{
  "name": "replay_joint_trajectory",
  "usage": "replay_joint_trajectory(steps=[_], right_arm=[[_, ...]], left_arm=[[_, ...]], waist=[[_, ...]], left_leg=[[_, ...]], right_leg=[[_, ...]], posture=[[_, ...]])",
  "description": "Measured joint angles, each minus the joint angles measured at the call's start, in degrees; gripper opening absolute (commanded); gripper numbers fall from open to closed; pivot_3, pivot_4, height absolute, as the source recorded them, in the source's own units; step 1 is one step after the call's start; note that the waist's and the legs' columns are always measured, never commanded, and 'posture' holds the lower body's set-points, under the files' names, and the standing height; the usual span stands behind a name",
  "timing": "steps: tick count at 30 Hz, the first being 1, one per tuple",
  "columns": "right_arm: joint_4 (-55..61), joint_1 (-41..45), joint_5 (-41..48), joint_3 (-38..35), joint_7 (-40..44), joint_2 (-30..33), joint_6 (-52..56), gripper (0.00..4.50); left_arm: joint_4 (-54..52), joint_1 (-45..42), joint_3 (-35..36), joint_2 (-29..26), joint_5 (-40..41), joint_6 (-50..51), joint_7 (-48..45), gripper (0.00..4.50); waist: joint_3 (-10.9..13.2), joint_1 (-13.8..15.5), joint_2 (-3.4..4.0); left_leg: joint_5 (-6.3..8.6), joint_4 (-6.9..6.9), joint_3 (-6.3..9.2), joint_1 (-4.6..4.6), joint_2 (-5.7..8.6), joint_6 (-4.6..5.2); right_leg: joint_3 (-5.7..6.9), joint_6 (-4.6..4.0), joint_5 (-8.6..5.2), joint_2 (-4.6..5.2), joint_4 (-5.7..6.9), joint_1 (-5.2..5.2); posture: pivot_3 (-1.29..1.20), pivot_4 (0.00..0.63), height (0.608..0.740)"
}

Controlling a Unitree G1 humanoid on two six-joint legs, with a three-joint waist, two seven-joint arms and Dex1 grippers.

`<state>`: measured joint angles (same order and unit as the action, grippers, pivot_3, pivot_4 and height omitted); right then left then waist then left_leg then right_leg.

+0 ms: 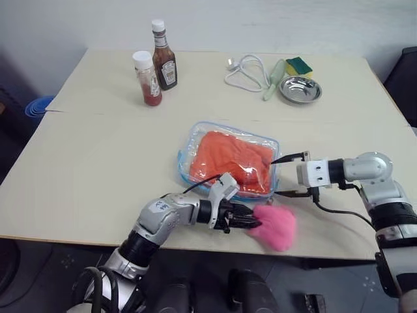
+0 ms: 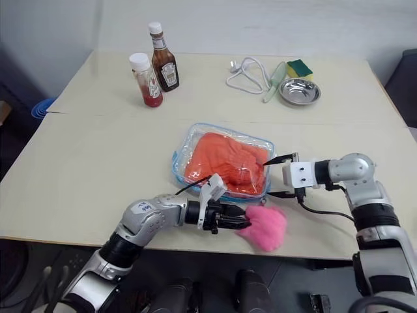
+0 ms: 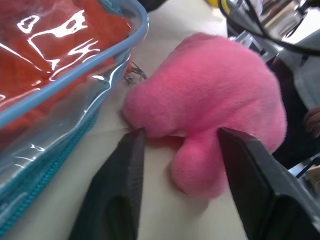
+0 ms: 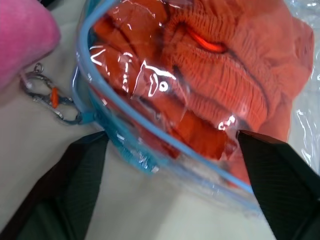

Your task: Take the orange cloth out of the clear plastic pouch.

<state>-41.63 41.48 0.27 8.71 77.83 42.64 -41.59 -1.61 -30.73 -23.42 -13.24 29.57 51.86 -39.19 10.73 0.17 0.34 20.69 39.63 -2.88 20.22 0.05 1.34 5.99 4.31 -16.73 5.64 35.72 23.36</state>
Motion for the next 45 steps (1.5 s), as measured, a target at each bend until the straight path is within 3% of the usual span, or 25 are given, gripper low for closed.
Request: replay_joint_trajectory(steps=[5,10,21,25,28,32,38,45], right_arm=[[-3.80,0.37,0.02,0.84,1.21,-0.25,-3.98,1.62],[-6.41,1.63,-0.40,1.52,-0.29,-0.61,-6.28,0.03],[-8.25,2.32,-0.71,1.60,-2.62,-0.67,-6.73,0.03],[-8.25,1.86,-0.65,1.59,-3.30,-0.71,-6.20,0.03],[-8.20,1.67,-0.54,1.59,-3.70,-0.71,-5.73,0.00],[-8.12,0.96,0.02,1.58,-3.98,-0.71,-5.32,0.00],[-7.50,0.68,0.67,1.58,-3.80,-0.71,-3.97,0.00],[-4.38,-0.51,1.27,1.55,-3.68,-0.68,-1.63,0.00]], left_arm=[[1.53,0.20,-0.12,0.93,-0.80,0.16,-1.12,0.00],[1.51,0.47,0.02,-0.27,-1.04,-0.18,-2.93,0.00],[-2.63,3.75,3.61,-7.53,-2.12,-5.10,-7.49,0.00],[-4.11,6.14,5.62,-9.33,-2.96,-11.98,-10.27,0.00],[-4.53,6.27,6.38,-9.97,-3.46,-15.29,-12.23,0.56],[-4.46,5.61,3.98,-10.87,-8.22,-23.25,-14.98,1.73],[0.67,3.87,0.32,-6.37,-14.32,-36.90,-18.10,3.38],[9.96,0.29,-5.06,-1.52,-21.50,-40.09,-18.04,3.38]], waist=[[0.00,-0.09,0.00],[0.00,-0.26,0.00],[0.00,-0.34,0.01],[0.00,-0.33,0.01],[0.00,-0.31,0.01],[0.00,-0.29,0.01],[0.00,-0.21,0.01],[0.00,-0.15,0.01]], left_leg=[[0.00,0.03,0.04,0.02,-0.01,0.00],[0.00,0.10,0.04,-0.01,-0.02,0.00],[0.01,0.15,0.04,0.00,-0.05,-0.01],[0.01,0.16,0.05,0.01,-0.04,0.00],[0.01,0.18,0.05,0.01,-0.04,0.00],[0.01,0.18,0.04,0.02,-0.03,0.01],[0.01,0.19,0.01,0.02,-0.03,0.01],[0.03,0.22,-0.01,0.05,-0.02,0.05]], right_leg=[[0.03,0.00,0.00,0.01,0.02,-0.01],[0.01,0.00,0.00,0.02,0.12,-0.01],[-0.01,-0.01,0.00,0.02,0.14,0.00],[0.00,-0.01,0.00,0.04,0.13,0.00],[0.00,-0.01,0.00,0.04,0.14,0.00],[0.01,0.00,0.00,0.04,0.14,-0.01],[0.02,0.00,0.00,0.03,0.16,-0.01],[0.02,0.00,0.00,0.02,0.20,0.01]], posture=[[0.00,0.150,0.740],[0.00,0.150,0.740],[0.00,0.150,0.740],[0.00,0.150,0.740],[0.00,0.150,0.740],[0.00,0.150,0.740],[0.00,0.150,0.740],[0.00,0.150,0.740]])
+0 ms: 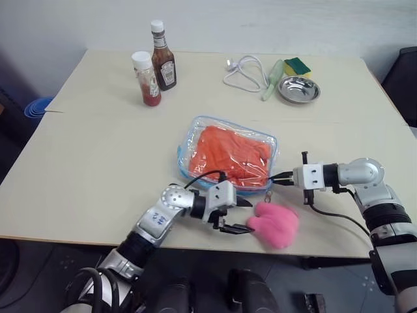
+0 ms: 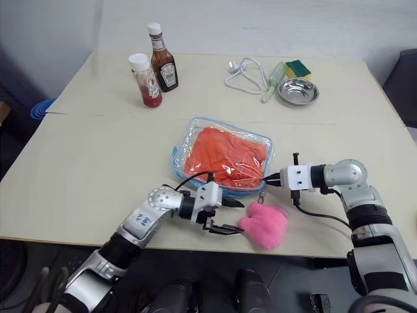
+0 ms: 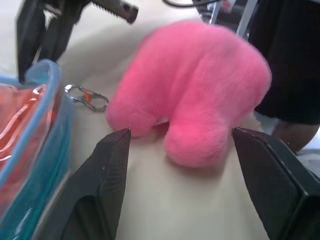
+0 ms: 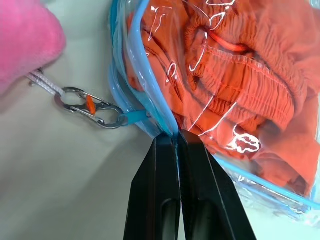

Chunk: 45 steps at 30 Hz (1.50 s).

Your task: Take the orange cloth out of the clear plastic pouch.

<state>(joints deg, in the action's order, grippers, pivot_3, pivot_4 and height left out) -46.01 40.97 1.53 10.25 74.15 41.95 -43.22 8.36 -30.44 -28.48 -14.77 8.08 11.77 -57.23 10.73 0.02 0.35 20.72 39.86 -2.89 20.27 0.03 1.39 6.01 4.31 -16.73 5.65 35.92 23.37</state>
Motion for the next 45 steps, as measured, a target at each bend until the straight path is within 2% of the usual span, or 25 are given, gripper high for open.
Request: replay_joint_trajectory(steps=[3,4,7,16,23,30,36,38,42,45], right_arm=[[0.85,-0.20,0.01,0.00,-0.01,0.00,1.01,0.00],[0.99,-0.20,0.01,0.00,-0.03,0.00,1.16,0.00],[1.29,-0.25,0.00,0.00,-0.13,-0.01,1.94,0.00],[1.32,-0.46,-0.11,0.00,-1.22,-0.05,1.96,0.00],[1.10,-0.46,-0.32,0.01,-2.01,-0.06,1.58,0.00],[-0.59,-0.24,-0.56,0.01,-2.21,-0.06,-1.23,0.00],[-2.55,1.27,-0.88,0.05,-2.19,-0.07,-3.91,0.00],[-3.20,1.44,-0.88,0.05,-2.17,-0.13,-4.69,0.00],[-4.11,2.16,-0.91,0.06,-2.02,-0.19,-6.00,0.00],[-4.80,2.83,-0.92,0.06,-1.92,-0.20,-6.96,0.00]], left_arm=[[2.10,-0.61,-0.67,2.24,-0.94,-0.57,-0.17,3.38],[2.73,-0.67,-0.77,3.09,-1.00,-0.63,-0.32,3.20],[4.22,-1.61,-1.37,4.16,-1.72,-1.25,-1.40,2.57],[3.57,-0.57,0.04,4.64,-2.32,0.02,-1.98,0.06],[-5.11,5.66,3.62,-0.97,0.31,3.97,-2.25,0.02],[-12.43,13.50,13.85,-12.48,4.91,6.01,-2.45,0.02],[-12.40,15.81,20.10,-17.87,7.21,6.43,-2.10,0.02],[-11.67,16.25,22.89,-18.16,7.89,6.70,-1.11,0.02],[-7.48,16.06,29.74,-18.85,10.91,8.82,1.42,0.02],[-2.86,15.27,35.19,-23.14,12.69,10.33,1.18,0.02]], waist=[[0.00,0.02,0.00],[0.00,0.04,0.00],[0.00,0.05,0.00],[0.00,0.02,0.00],[-0.01,-0.30,0.01],[0.00,-0.30,0.02],[0.00,-0.32,0.04],[0.01,-0.33,0.04],[0.01,-0.33,0.04],[0.02,-0.65,0.04]], left_leg=[[0.00,0.00,0.00,0.00,-0.01,0.00],[0.00,0.00,0.00,0.00,-0.01,0.00],[0.01,0.01,0.00,-0.01,-0.01,0.01],[0.01,0.04,0.01,-0.01,-0.01,0.02],[0.01,0.04,0.02,-0.05,-0.08,0.01],[0.02,0.05,0.04,-0.04,-0.08,0.01],[0.03,0.05,0.07,-0.04,-0.07,0.01],[0.03,0.05,0.06,-0.03,-0.07,0.01],[0.03,0.05,0.06,-0.02,-0.08,0.01],[0.04,0.02,0.06,-0.02,-0.09,-0.01]], right_leg=[[0.01,0.00,0.00,0.01,0.00,-0.01],[0.00,0.00,0.00,0.01,0.00,0.00],[0.00,0.00,0.00,0.01,0.00,-0.01],[0.00,0.00,0.00,0.03,0.01,-0.02],[-0.02,-0.01,0.00,0.01,0.02,-0.01],[-0.03,-0.01,0.00,0.07,-0.05,-0.01],[-0.01,-0.02,-0.01,0.08,-0.06,0.00],[-0.01,-0.02,-0.01,0.09,-0.04,0.00],[0.01,-0.02,-0.01,0.08,-0.02,0.01],[0.02,-0.02,-0.01,0.07,0.01,0.03]], posture=[[0.00,0.150,0.740],[0.00,0.150,0.740],[0.00,0.150,0.740],[0.00,0.150,0.740],[0.00,0.150,0.740],[0.00,0.150,0.740],[0.00,0.150,0.740],[0.00,0.150,0.740],[0.00,0.150,0.740],[0.00,0.150,0.740]])
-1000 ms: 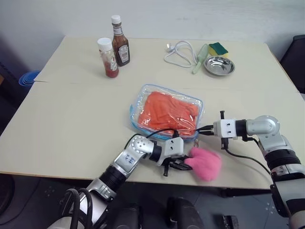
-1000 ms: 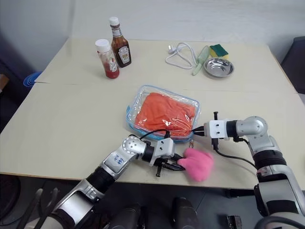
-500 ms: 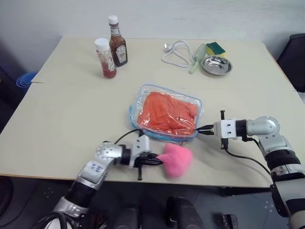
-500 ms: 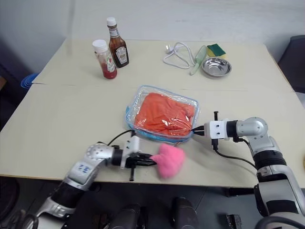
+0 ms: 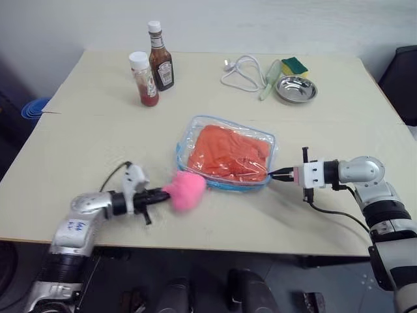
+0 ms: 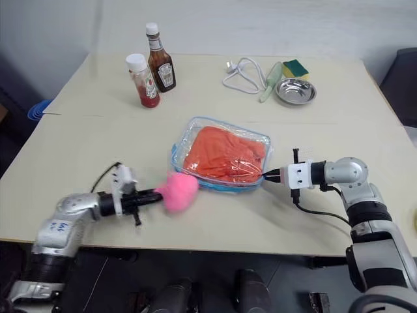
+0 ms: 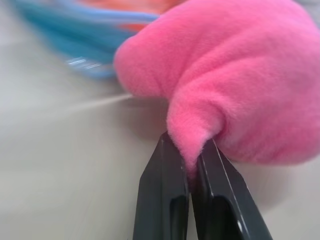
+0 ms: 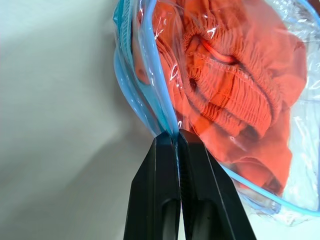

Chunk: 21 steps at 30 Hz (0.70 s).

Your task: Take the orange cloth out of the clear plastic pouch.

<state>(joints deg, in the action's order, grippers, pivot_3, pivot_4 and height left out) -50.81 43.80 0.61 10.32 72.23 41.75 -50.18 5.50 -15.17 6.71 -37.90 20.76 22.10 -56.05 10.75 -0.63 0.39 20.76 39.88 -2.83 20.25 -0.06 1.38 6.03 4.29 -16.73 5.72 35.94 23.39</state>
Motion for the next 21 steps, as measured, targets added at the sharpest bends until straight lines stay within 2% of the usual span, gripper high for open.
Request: replay_joint_trajectory(steps=[4,9,13,17,18,21], right_arm=[[-1.49,0.10,-0.02,0.00,0.00,0.00,-0.61,0.00],[-2.05,0.41,0.25,0.00,-0.41,-0.73,-0.03,0.00],[-1.99,-0.02,1.23,-0.01,-0.27,-1.50,1.80,0.00],[-0.57,-1.67,3.08,-1.06,-0.09,-1.51,4.10,0.00],[0.97,-2.87,4.95,-1.90,1.03,-1.53,6.26,0.48],[7.99,-7.77,11.08,-3.95,5.24,-1.31,13.60,1.32]], left_arm=[[5.52,-0.66,1.88,-3.32,-0.29,-0.60,-0.86,0.02],[13.01,-5.37,4.00,-2.12,-0.62,-3.20,2.62,0.02],[13.83,-6.41,4.59,-0.55,-0.66,-3.83,5.52,0.02],[13.63,-5.92,4.66,-0.04,-0.28,-3.13,5.70,1.05],[12.74,-5.19,4.20,-0.96,-0.25,-3.02,4.16,1.37],[11.89,-4.13,1.04,-7.30,-2.91,-5.33,-1.85,2.30]], waist=[[0.01,-0.11,0.01],[0.01,-0.10,0.00],[0.01,-0.34,0.00],[0.01,-0.73,0.00],[0.02,-0.74,-0.01],[0.02,-0.79,-0.02]], left_leg=[[0.01,0.00,0.00,0.01,0.04,0.02],[0.01,0.02,0.02,0.03,0.03,0.02],[0.02,-0.01,0.01,0.04,0.05,0.01],[0.02,-0.01,0.02,0.04,0.04,0.01],[0.02,-0.01,0.02,0.06,0.04,0.01],[0.02,-0.02,0.06,0.07,0.03,0.01]], right_leg=[[0.01,0.00,0.00,0.04,0.00,-0.01],[0.04,0.00,0.00,0.04,0.02,0.00],[0.05,0.01,0.00,0.04,0.02,0.01],[0.06,0.01,0.00,0.04,0.03,0.00],[0.06,0.01,0.00,0.04,0.01,0.01],[0.08,0.00,0.00,0.03,-0.01,0.02]], posture=[[0.00,0.150,0.740],[0.00,0.150,0.740],[0.00,0.150,0.740],[0.00,0.150,0.740],[0.00,0.150,0.740],[0.00,0.150,0.740]])
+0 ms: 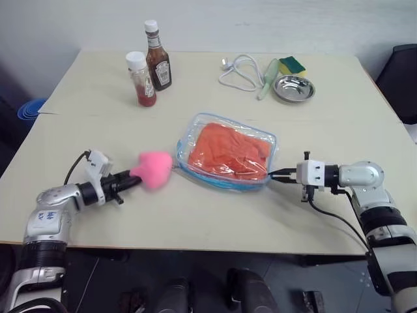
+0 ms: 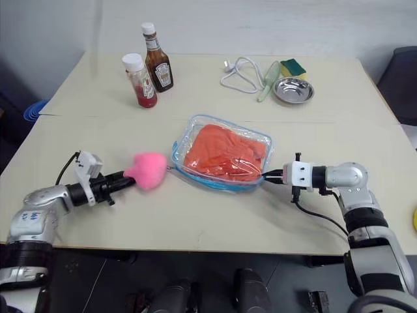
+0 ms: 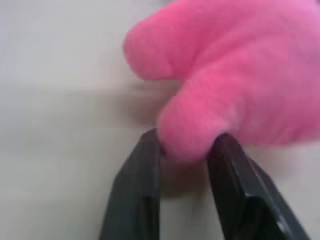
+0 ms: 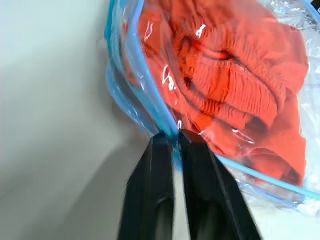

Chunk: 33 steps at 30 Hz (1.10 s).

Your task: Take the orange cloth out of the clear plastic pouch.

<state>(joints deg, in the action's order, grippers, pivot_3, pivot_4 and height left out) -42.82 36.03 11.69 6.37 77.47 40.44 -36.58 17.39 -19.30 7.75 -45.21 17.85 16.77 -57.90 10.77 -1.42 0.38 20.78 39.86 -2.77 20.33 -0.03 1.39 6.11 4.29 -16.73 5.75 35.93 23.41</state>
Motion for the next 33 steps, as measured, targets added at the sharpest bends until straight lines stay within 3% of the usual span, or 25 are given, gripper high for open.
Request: replay_joint_trajectory(steps=[4,9,14,19,24,27,33], right_arm=[[9.33,-7.04,4.01,-1.89,2.42,3.37,6.37,2.70],[25.86,-20.32,10.70,-11.10,-0.77,9.32,15.47,4.40],[43.36,-34.41,15.44,-18.21,-7.07,10.06,25.35,4.50],[53.91,-43.77,12.42,-16.18,-14.27,3.08,26.52,4.50],[57.09,-46.37,8.92,-15.75,-19.14,0.40,26.27,4.50],[57.84,-46.63,8.37,-15.89,-20.79,0.31,26.25,4.50],[58.35,-48.05,7.71,-16.29,-22.01,0.32,25.55,4.50]], left_arm=[[3.96,-5.49,0.39,-5.12,-2.91,-6.31,-1.92,3.48],[4.45,-9.66,0.04,-6.92,-3.23,-18.91,-10.78,3.49],[2.22,-18.08,-6.27,1.03,-3.55,-19.81,-13.48,4.47],[12.61,-27.14,-18.10,14.10,-13.61,-29.80,-11.33,4.47],[28.79,-35.88,-23.54,20.43,-21.48,-40.05,-7.57,4.47],[34.23,-38.73,-24.12,21.52,-23.05,-43.78,-7.41,3.92],[38.08,-40.59,-23.78,22.07,-22.62,-45.64,-11.87,2.09]], waist=[[0.02,0.77,0.05],[0.07,1.54,0.14],[0.03,2.98,0.06],[0.03,3.41,-0.10],[0.09,2.54,-0.21],[0.09,2.71,-0.20],[0.10,2.93,-0.22]], left_leg=[[0.04,0.04,0.01,-0.01,0.03,0.03],[0.18,0.06,-0.01,0.05,0.10,0.09],[0.18,0.13,-0.05,0.05,0.08,0.10],[0.21,0.12,-0.44,0.07,0.20,0.25],[0.22,0.10,-0.85,-0.03,0.13,0.35],[0.22,0.10,-0.85,-0.05,0.10,0.35],[0.24,0.13,-0.82,-0.02,0.15,0.41]], right_leg=[[-0.01,0.00,0.00,0.06,0.02,-0.01],[0.03,0.01,0.00,0.12,-0.04,0.03],[0.05,0.04,0.02,0.00,-0.04,-0.03],[0.06,0.21,0.11,-0.27,-0.08,0.07],[-0.12,0.34,0.18,-0.25,-0.06,0.19],[-0.12,0.34,0.18,-0.23,-0.05,0.19],[-0.08,0.34,0.18,-0.24,-0.06,0.18]], posture=[[0.00,0.150,0.740],[0.00,0.150,0.740],[0.00,0.150,0.740],[0.00,0.150,0.740],[0.00,0.150,0.740],[0.00,0.150,0.740],[0.00,0.150,0.740]])
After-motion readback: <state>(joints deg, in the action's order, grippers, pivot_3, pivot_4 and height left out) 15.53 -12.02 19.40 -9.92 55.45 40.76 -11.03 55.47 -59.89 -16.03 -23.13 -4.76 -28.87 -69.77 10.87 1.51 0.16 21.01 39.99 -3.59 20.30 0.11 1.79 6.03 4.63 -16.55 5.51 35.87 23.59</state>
